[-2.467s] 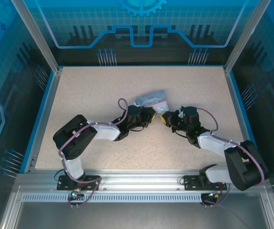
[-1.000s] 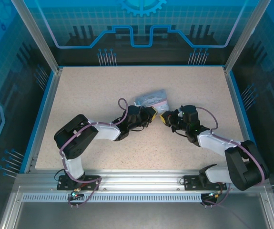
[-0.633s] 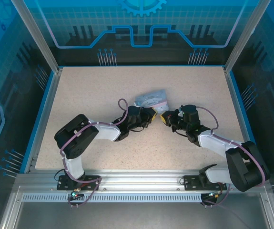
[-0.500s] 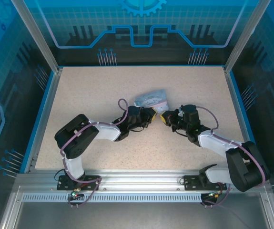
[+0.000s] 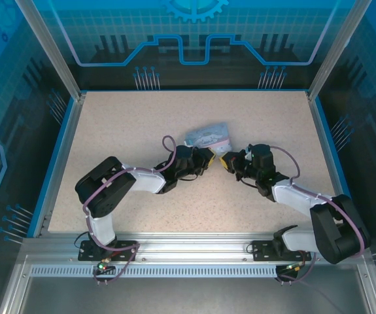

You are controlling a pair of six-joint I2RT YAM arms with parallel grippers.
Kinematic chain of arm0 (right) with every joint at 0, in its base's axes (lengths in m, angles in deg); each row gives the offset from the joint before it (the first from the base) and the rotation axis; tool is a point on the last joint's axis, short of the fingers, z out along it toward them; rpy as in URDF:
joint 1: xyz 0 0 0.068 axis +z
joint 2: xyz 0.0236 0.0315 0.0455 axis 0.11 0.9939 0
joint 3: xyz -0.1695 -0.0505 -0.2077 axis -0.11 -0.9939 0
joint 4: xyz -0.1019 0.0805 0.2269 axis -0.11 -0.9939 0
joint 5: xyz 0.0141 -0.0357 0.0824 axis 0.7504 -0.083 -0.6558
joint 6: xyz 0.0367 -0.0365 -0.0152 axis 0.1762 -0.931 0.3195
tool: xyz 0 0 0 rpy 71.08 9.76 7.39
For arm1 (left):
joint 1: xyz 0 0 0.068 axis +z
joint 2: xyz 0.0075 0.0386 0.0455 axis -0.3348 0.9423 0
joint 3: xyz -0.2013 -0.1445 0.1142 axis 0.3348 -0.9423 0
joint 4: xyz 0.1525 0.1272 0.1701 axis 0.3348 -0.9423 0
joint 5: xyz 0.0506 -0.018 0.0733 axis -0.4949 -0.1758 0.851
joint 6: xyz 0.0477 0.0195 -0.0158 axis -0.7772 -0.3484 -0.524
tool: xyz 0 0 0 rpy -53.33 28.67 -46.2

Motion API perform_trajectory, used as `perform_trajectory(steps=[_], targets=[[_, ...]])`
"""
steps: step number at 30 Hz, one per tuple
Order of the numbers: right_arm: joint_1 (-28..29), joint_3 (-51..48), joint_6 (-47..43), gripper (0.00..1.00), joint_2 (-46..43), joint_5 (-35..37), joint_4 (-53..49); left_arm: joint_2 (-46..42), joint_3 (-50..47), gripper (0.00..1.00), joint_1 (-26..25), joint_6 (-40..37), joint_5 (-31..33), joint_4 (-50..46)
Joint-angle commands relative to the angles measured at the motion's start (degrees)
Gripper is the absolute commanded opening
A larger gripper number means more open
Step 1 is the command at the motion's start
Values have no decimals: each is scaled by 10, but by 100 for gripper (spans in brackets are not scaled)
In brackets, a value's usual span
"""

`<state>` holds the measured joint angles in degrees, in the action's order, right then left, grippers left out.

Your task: Unlock the padlock with the key

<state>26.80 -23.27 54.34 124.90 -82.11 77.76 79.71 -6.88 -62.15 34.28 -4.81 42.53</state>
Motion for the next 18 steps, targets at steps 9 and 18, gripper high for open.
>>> perform_trajectory(steps=[9,18], targets=[[-30,-95,24,0,-65,-48,113,-14,-12,0,-3,28,-44,49],[-30,-130,30,0,-108,-34,202,-17,-31,0,-1,63,-57,99]])
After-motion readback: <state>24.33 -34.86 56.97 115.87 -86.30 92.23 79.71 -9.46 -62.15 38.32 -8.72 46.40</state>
